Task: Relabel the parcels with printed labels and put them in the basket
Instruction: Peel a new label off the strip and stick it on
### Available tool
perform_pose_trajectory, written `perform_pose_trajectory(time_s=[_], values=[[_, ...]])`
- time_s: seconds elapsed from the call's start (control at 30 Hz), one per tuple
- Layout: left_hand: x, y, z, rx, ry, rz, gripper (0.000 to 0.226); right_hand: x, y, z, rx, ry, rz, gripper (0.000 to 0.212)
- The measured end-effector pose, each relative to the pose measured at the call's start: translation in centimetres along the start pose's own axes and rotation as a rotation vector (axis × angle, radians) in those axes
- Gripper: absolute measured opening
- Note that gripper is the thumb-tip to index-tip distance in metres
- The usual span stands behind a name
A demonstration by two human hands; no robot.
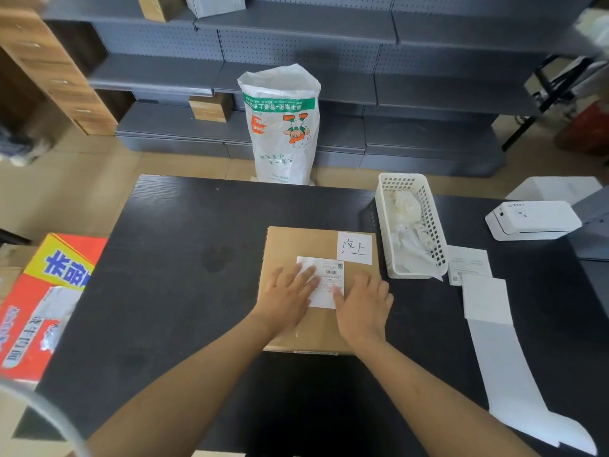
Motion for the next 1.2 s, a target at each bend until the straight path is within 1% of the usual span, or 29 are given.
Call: perform_pose_trajectory(time_s=[0.03, 0.1, 0.13, 0.2, 0.27, 0.33, 0.4, 0.47, 0.6, 0.77, 0.83, 0.9, 0.93, 1.0, 1.03, 1.2], values=[[0.1, 0.1, 0.0, -0.006, 0.017, 0.011, 0.055, 0.2, -0.5, 0.2, -0.125, 0.013, 0.003, 0.045], [0.2, 0.3, -0.4, -0.028, 0.075, 0.024, 0.056, 1.2, -1.8, 0.8, -0.357, -0.050, -0.058, 0.055], [0.3, 0.3, -0.6, -0.048, 0.090, 0.034, 0.057, 1.7, -2.3, 1.0, -0.440, -0.098, -0.069, 0.059], [0.8, -0.1, -0.9, -0.102, 0.082, 0.073, 0.057, 2.7, -2.2, 1.1, -0.520, -0.176, -0.051, 0.060], [1.5, -0.6, -0.9, -0.118, 0.068, 0.112, 0.056, 3.5, -1.7, 1.1, -0.538, -0.223, -0.030, 0.060], [2.0, -0.9, -0.9, -0.103, 0.085, 0.118, 0.057, 3.9, -1.3, 1.0, -0.537, -0.211, -0.026, 0.061], [2.0, -1.2, -0.9, -0.108, 0.091, 0.147, 0.060, 4.2, -0.9, 0.6, -0.472, -0.195, -0.034, 0.066], [2.0, -1.3, -1.0, -0.111, 0.085, 0.161, 0.064, 4.6, 0.0, -0.2, -0.422, -0.182, 0.011, 0.069], [1.9, -1.3, -1.4, -0.131, 0.070, 0.151, 0.065, 5.1, 1.0, -1.3, -0.431, -0.183, 0.068, 0.068], [2.0, -1.3, -1.5, -0.140, 0.050, 0.159, 0.066, 4.9, 1.9, -1.2, -0.322, -0.167, 0.053, 0.062], [1.9, -1.4, -1.5, -0.141, 0.052, 0.156, 0.067, 4.7, 2.0, -1.3, -0.310, -0.168, 0.067, 0.062], [1.9, -1.4, -1.5, -0.141, 0.047, 0.163, 0.067, 4.0, 1.6, -1.3, -0.360, -0.145, 0.058, 0.065], [1.9, -1.4, -1.5, -0.142, 0.047, 0.171, 0.068, 3.8, 1.4, -1.2, -0.419, -0.149, 0.035, 0.065], [1.8, -1.4, -1.6, -0.139, 0.048, 0.176, 0.068, 4.0, 1.0, -0.6, -0.547, -0.201, 0.003, 0.064], [1.8, -1.4, -1.6, -0.137, 0.044, 0.174, 0.068, 4.2, 0.9, -0.4, -0.576, -0.228, 0.006, 0.063], [1.9, -1.4, -1.8, -0.137, 0.012, 0.177, 0.068, 3.7, 0.8, -0.9, -0.587, -0.231, 0.001, 0.064]])
Point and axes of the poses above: each hand's wrist, its own z-axis away from the middle knuckle, its own x-axis out of the palm, y = z × x, the point moved 5 cm from there along -z, towards the middle knuckle, and after that the axes turned 12 degrees about y, right-handed, at the moved point
